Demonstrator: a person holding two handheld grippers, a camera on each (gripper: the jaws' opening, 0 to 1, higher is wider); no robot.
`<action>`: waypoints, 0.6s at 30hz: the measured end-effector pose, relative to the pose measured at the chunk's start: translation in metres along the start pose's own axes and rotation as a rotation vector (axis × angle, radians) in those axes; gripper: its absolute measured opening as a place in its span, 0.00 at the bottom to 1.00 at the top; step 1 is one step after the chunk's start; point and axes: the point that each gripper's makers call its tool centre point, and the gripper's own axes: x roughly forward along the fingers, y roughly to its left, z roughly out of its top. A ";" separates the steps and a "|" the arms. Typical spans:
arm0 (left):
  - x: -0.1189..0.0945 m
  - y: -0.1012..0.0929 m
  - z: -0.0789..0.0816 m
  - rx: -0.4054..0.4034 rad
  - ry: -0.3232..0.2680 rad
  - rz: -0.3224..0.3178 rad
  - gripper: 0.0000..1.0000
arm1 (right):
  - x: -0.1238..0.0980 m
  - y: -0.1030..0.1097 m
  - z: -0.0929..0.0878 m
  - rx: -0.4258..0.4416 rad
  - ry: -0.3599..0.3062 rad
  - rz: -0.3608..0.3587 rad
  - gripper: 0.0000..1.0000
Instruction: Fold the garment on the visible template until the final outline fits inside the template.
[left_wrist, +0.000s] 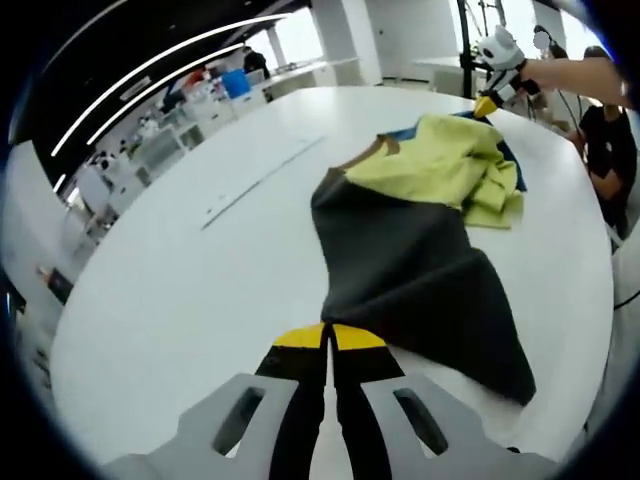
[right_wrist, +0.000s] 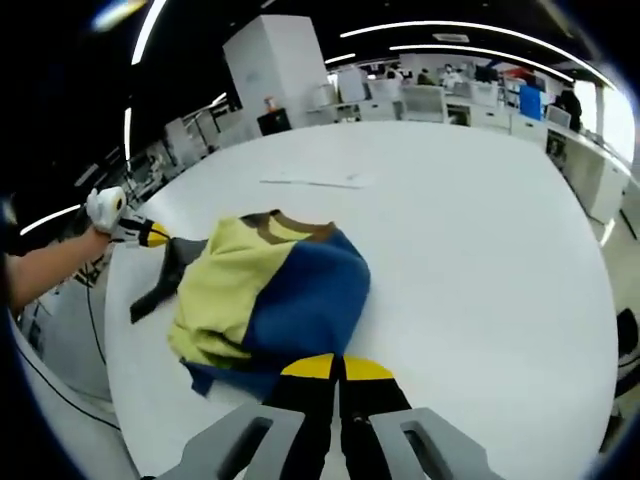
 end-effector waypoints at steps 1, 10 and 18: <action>0.000 0.001 0.000 -0.001 0.001 0.004 0.00 | 0.000 -0.001 0.000 -0.003 0.002 -0.003 0.00; 0.002 0.011 -0.006 -0.011 0.017 0.021 0.00 | 0.002 -0.015 0.002 -0.027 0.036 -0.029 0.00; 0.003 0.025 -0.012 -0.018 0.034 0.037 0.00 | 0.000 -0.032 0.004 -0.033 0.051 -0.058 0.00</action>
